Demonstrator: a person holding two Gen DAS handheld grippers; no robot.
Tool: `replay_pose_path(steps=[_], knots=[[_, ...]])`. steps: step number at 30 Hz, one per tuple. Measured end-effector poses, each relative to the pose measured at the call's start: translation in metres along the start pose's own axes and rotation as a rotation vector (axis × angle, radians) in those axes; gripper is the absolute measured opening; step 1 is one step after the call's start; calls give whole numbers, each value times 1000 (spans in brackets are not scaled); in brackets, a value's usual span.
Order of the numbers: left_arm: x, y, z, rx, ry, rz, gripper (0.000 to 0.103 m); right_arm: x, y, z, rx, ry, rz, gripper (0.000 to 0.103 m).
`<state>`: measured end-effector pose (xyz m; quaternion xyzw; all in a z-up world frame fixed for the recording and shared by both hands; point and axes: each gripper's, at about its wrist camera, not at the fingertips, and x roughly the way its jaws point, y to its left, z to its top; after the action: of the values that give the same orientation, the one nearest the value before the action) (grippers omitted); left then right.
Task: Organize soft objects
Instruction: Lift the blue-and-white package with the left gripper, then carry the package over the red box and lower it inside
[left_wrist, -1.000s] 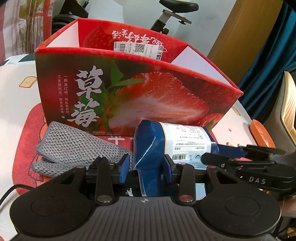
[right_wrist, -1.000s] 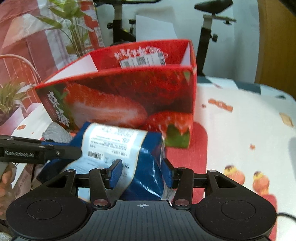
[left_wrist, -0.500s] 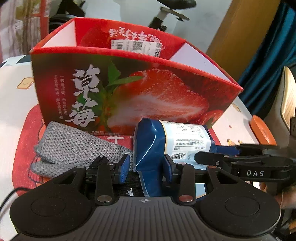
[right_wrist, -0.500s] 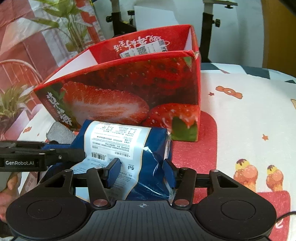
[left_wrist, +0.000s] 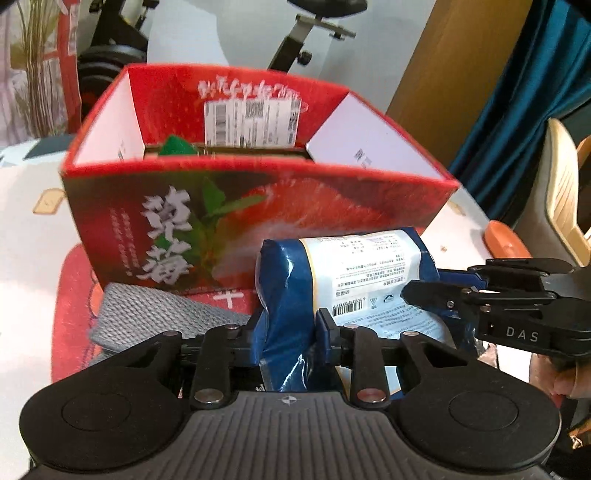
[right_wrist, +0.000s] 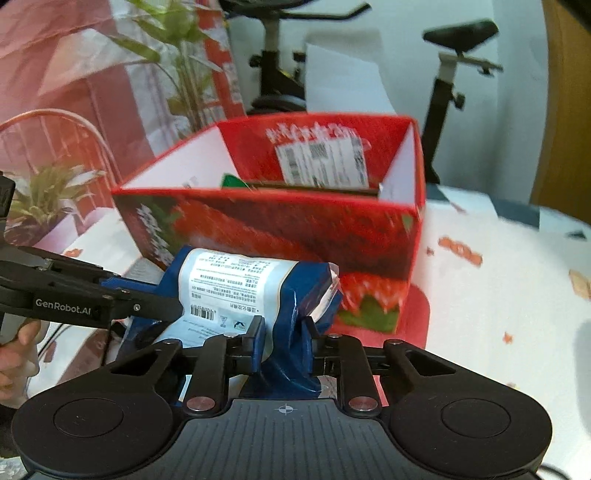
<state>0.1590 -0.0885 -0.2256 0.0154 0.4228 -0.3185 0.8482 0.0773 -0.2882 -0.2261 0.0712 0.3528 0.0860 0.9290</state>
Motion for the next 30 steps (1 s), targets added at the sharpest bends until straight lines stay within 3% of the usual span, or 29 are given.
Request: replay_pose_path(steps=[15, 26, 30], knots=[[-78, 3, 28, 0, -198, -30, 31, -38, 31, 58, -208, -117, 50, 19], [-91, 0, 65, 25, -316, 0, 31, -44, 37, 101, -381, -204, 26, 19], [-92, -1, 87, 41, -359, 23, 31, -30, 38, 119, -494, -179, -2, 19]])
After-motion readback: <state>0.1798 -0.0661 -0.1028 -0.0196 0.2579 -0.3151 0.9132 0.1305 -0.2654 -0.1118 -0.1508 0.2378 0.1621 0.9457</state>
